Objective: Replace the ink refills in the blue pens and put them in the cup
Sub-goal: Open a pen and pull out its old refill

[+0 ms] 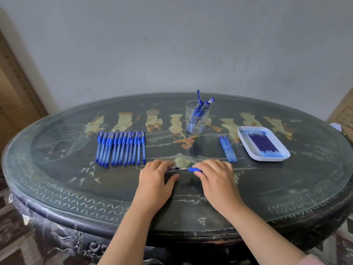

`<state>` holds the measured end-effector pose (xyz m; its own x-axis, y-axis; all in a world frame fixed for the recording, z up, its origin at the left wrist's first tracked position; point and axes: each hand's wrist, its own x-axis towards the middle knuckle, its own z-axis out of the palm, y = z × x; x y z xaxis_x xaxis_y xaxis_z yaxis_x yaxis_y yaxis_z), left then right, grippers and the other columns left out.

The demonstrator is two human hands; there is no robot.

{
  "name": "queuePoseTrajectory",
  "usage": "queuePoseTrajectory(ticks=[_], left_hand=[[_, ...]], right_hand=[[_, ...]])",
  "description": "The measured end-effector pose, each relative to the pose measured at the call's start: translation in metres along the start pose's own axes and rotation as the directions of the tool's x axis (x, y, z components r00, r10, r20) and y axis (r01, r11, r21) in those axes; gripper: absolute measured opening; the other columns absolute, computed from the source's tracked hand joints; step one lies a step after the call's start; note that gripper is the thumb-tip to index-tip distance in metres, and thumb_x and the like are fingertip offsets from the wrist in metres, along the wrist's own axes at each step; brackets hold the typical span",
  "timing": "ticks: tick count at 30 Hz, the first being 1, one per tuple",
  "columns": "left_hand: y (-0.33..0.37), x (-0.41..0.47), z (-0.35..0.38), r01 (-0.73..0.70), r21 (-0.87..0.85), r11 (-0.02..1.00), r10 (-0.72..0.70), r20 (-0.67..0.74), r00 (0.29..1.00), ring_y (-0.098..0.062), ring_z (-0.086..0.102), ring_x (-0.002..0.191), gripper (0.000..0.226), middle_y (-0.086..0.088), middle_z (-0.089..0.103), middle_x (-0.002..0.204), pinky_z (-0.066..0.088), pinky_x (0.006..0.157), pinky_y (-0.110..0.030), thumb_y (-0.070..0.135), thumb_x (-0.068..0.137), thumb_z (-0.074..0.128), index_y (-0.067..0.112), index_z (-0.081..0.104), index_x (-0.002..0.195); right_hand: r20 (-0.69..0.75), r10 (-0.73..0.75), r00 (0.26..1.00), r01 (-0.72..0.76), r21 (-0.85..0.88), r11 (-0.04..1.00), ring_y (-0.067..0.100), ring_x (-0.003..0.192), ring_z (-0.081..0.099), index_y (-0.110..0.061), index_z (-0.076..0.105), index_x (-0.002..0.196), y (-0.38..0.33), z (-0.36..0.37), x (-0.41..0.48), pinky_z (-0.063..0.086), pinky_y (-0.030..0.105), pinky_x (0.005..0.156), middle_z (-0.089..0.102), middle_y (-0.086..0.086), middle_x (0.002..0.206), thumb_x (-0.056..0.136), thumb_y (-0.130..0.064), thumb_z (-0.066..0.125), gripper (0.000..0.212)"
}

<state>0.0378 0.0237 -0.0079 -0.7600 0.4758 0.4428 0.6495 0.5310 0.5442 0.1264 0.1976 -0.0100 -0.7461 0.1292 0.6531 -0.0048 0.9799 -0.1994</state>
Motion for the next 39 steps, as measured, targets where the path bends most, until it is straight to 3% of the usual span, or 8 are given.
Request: queuePoseTrajectory(ticks=[8,20,22,26,31,34,36,39], left_hand=[[0.004,-0.004,-0.008,-0.164,-0.158,0.974,0.168,0.011,0.986,-0.003,0.057,0.101,0.035,0.021,0.066,0.102,0.049,0.091,-0.038,0.022,0.087,0.069,0.028,0.065,0.12],[0.005,0.0,-0.008,-0.198,-0.209,0.958,0.177,-0.113,0.978,-0.003,0.058,0.087,0.016,0.012,0.068,0.088,0.047,0.082,-0.014,0.008,0.077,0.08,0.016,0.075,0.09],[0.003,0.001,-0.006,-0.216,-0.183,0.959,0.197,-0.116,0.974,-0.006,0.058,0.082,0.002,0.01,0.067,0.085,0.051,0.076,-0.027,0.016,0.085,0.073,0.015,0.072,0.086],[0.005,0.0,-0.006,-0.236,-0.113,0.965,0.225,-0.106,0.969,-0.01,0.05,0.069,0.052,0.015,0.053,0.075,0.049,0.063,-0.039,0.049,0.101,0.036,0.015,0.064,0.074],[0.011,-0.003,-0.015,0.007,-0.201,0.98,-0.001,0.033,0.999,-0.004,0.056,0.085,0.053,0.017,0.06,0.087,0.048,0.083,-0.032,0.071,0.088,0.039,0.026,0.066,0.097],[0.013,-0.004,-0.017,-0.058,-0.278,0.959,0.078,0.064,0.995,-0.007,0.055,0.097,0.038,0.019,0.059,0.1,0.041,0.089,-0.018,0.046,0.085,0.068,0.034,0.055,0.119],[0.013,-0.003,-0.015,-0.114,-0.287,0.951,0.13,0.038,0.991,-0.01,0.055,0.092,0.025,0.016,0.06,0.095,0.044,0.08,-0.02,0.02,0.087,0.071,0.027,0.06,0.108],[0.012,-0.001,-0.013,-0.105,-0.251,0.962,0.108,-0.001,0.994,-0.01,0.054,0.084,0.012,0.015,0.06,0.086,0.043,0.07,-0.021,0.011,0.091,0.066,0.02,0.065,0.098]], right_hand=[[0.022,0.004,1.0,-0.003,-0.015,1.0,0.017,0.081,0.06,-0.021,0.07,0.096,-0.002,-0.001,0.001,0.045,0.036,0.074,0.064,-0.01,0.089,0.095,-0.029,0.042,0.029],[0.052,-0.097,0.994,0.094,0.056,0.994,0.015,0.08,0.051,-0.017,0.067,0.098,-0.008,-0.003,0.0,0.043,0.027,0.073,0.061,-0.007,0.088,0.097,-0.026,0.043,0.025],[0.039,-0.108,0.993,0.106,0.045,0.993,0.015,0.079,0.05,-0.017,0.066,0.097,-0.008,-0.003,0.0,0.041,0.026,0.073,0.06,-0.006,0.087,0.097,-0.026,0.043,0.025],[0.033,-0.128,0.991,0.126,0.053,0.991,0.015,0.078,0.049,-0.017,0.064,0.096,-0.009,-0.005,0.0,0.042,0.027,0.072,0.058,-0.007,0.086,0.097,-0.026,0.044,0.022],[0.034,-0.126,0.991,0.125,0.038,0.991,0.014,0.081,0.051,-0.015,0.066,0.098,-0.009,-0.004,-0.001,0.044,0.026,0.074,0.06,-0.005,0.089,0.097,-0.026,0.044,0.025],[0.059,-0.124,0.99,0.121,0.049,0.991,0.013,0.084,0.052,-0.016,0.066,0.102,-0.01,-0.004,-0.001,0.045,0.025,0.076,0.06,-0.006,0.093,0.098,-0.025,0.043,0.025],[0.055,-0.113,0.992,0.11,0.048,0.993,0.014,0.082,0.051,-0.016,0.066,0.102,-0.011,-0.005,-0.001,0.046,0.027,0.075,0.059,-0.006,0.092,0.1,-0.026,0.042,0.026],[0.054,-0.11,0.992,0.108,0.043,0.993,0.014,0.082,0.052,-0.015,0.065,0.102,-0.011,-0.005,0.0,0.046,0.027,0.076,0.059,-0.005,0.092,0.102,-0.028,0.039,0.03]])
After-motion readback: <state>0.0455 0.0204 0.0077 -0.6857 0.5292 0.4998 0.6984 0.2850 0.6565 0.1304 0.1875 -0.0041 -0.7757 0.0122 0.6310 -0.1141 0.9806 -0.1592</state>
